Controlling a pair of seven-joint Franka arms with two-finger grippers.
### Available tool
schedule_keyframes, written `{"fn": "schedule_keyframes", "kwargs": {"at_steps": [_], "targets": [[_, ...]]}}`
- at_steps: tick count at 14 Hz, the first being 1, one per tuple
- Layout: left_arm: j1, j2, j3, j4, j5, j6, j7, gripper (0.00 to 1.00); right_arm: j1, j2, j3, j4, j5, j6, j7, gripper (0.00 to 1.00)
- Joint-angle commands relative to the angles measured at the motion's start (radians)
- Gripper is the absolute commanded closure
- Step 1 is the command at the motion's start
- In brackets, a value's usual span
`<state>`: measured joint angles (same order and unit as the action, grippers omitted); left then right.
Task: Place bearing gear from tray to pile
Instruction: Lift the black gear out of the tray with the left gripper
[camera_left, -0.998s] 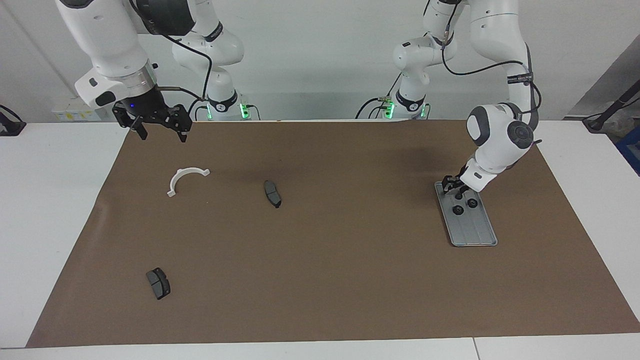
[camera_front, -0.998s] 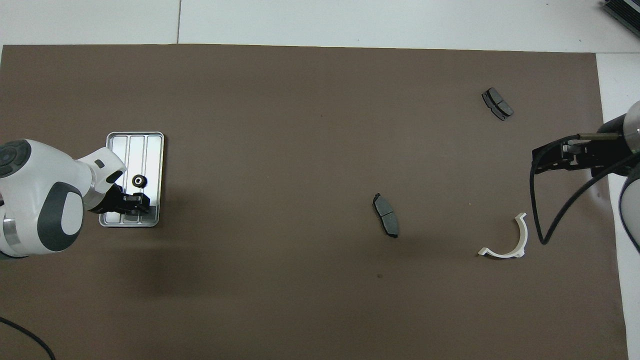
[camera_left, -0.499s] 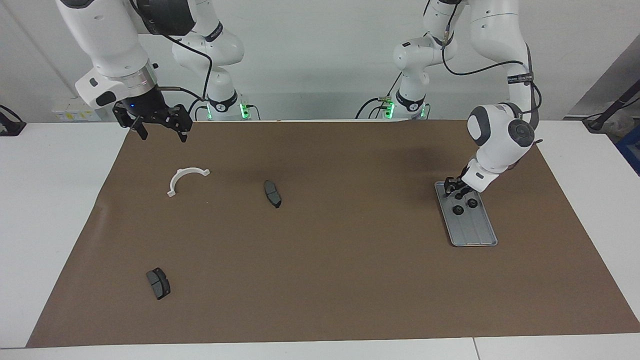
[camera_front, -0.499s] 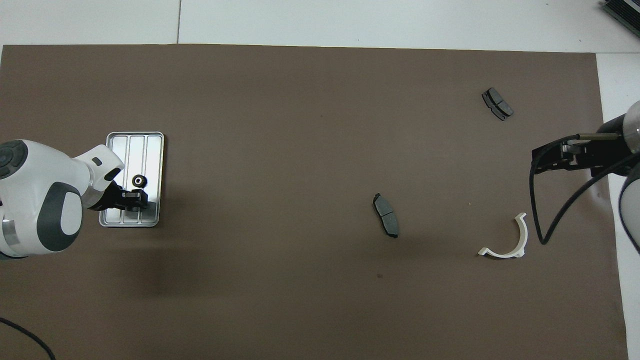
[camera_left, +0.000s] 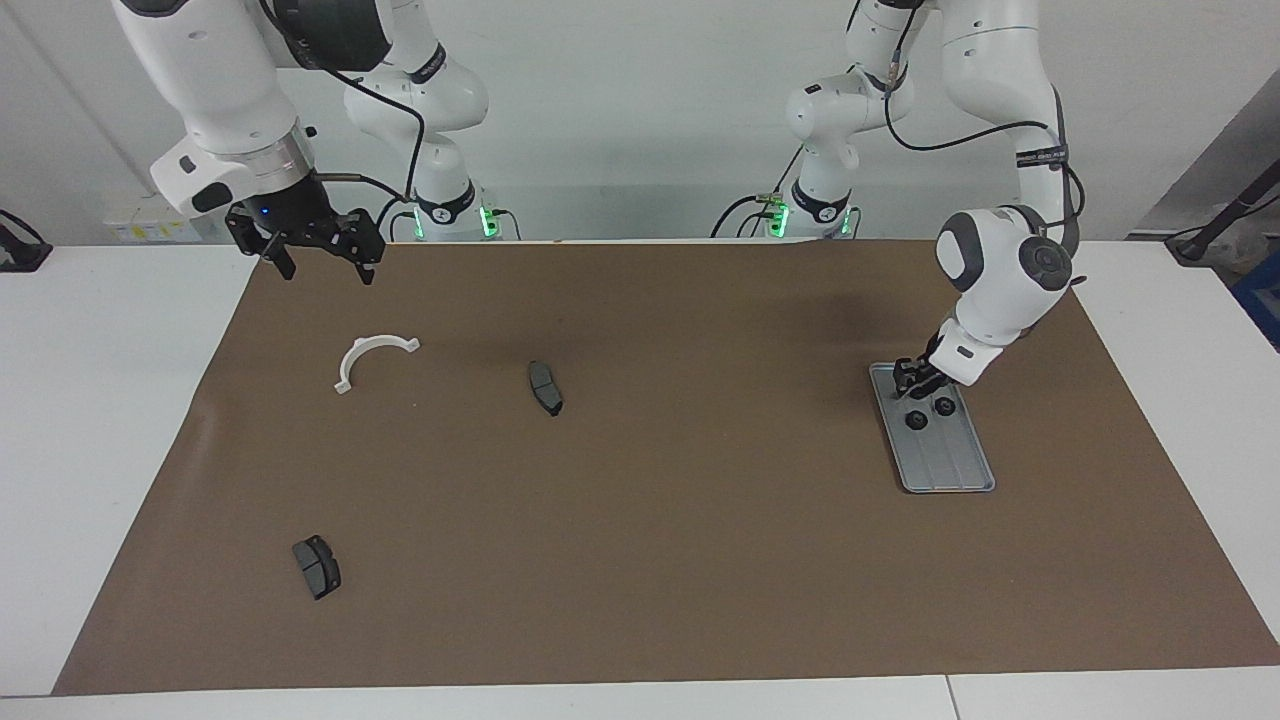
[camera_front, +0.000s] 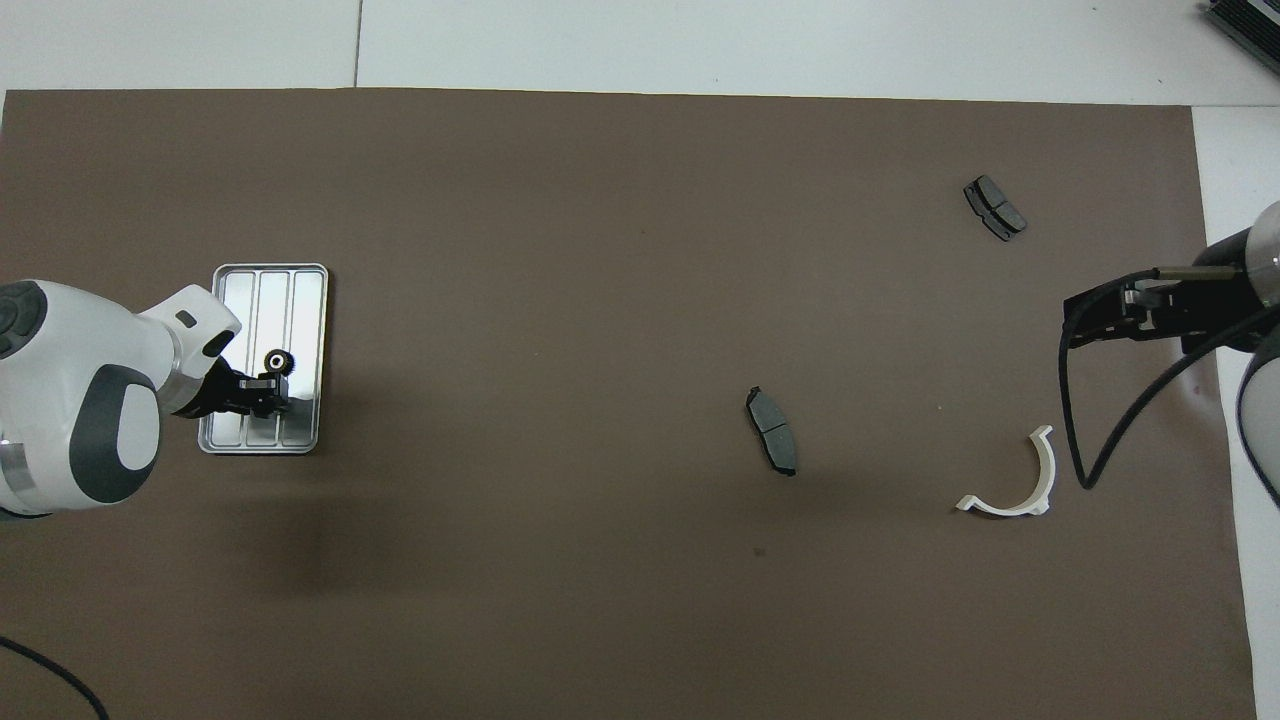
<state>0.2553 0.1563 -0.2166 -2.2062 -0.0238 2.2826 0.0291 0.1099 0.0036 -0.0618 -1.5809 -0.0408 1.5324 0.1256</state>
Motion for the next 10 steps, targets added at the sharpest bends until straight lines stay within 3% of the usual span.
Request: {"fn": "schedule_keyframes", "kwargs": {"at_steps": [1, 10], "targets": [[0.012, -0.023, 0.000, -0.047, -0.004, 0.055, -0.014, 0.53, -0.004, -0.008, -0.003, -0.008, 0.025, 0.008, -0.031, 0.00], [0.012, -0.021, 0.000, -0.069, -0.002, 0.081, -0.026, 0.65, -0.006, -0.008, -0.003, -0.008, 0.025, 0.022, -0.031, 0.00]]}}
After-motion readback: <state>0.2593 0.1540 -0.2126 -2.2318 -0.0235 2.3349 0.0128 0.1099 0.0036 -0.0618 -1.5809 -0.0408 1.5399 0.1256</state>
